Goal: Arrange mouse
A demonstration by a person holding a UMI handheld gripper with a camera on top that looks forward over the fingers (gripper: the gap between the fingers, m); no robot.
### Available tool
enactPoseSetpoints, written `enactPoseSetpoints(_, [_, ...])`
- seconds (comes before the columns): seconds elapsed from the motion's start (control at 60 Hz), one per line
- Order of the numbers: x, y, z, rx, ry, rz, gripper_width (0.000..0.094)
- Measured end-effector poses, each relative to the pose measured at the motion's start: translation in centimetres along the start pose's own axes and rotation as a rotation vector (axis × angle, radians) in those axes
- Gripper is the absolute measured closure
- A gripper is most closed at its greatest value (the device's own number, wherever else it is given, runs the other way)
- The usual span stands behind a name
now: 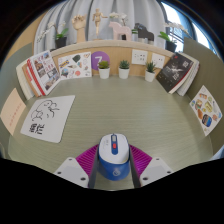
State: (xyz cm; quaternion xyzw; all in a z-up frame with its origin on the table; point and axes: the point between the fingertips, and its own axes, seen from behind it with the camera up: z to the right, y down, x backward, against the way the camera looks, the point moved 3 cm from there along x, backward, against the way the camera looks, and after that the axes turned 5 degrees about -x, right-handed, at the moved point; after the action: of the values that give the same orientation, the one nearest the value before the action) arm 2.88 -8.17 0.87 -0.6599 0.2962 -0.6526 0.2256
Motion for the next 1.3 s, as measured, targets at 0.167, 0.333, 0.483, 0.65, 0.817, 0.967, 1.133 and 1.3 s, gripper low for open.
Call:
enactPoseSetpoints(0.167, [-0.2,-0.2,0.0,-0.015,0.015,-0.039,0.0499])
enactPoseSetpoints(0.333, [0.5,-1.8,-0.5,-0.095,0.102,-0.112,0.0572])
enactPoseSetpoints(0.483, [6.4,-12.3,-3.3,-0.125,0.173,0.093,0.0573])
enactPoseSetpoints(0.65, [12.4,-23.7,-12.1,-0.08,0.135,0.312,0.0573])
enactPoseSetpoints(0.817, [10.4,-27.0,-22.4,-0.079,0.018,0.334,0.0574])
enactPoseSetpoints(0.967, [2.1,-21.6,-26.8,-0.044,0.021,0.194,0.0575])
enactPoseSetpoints(1.133, [-5.1,-13.4,-27.6,-0.047,0.023,0.027,0.0575])
enactPoseSetpoints(1.3, [-7.5,-8.1,-27.5,-0.034,0.014,-0.064,0.0575])
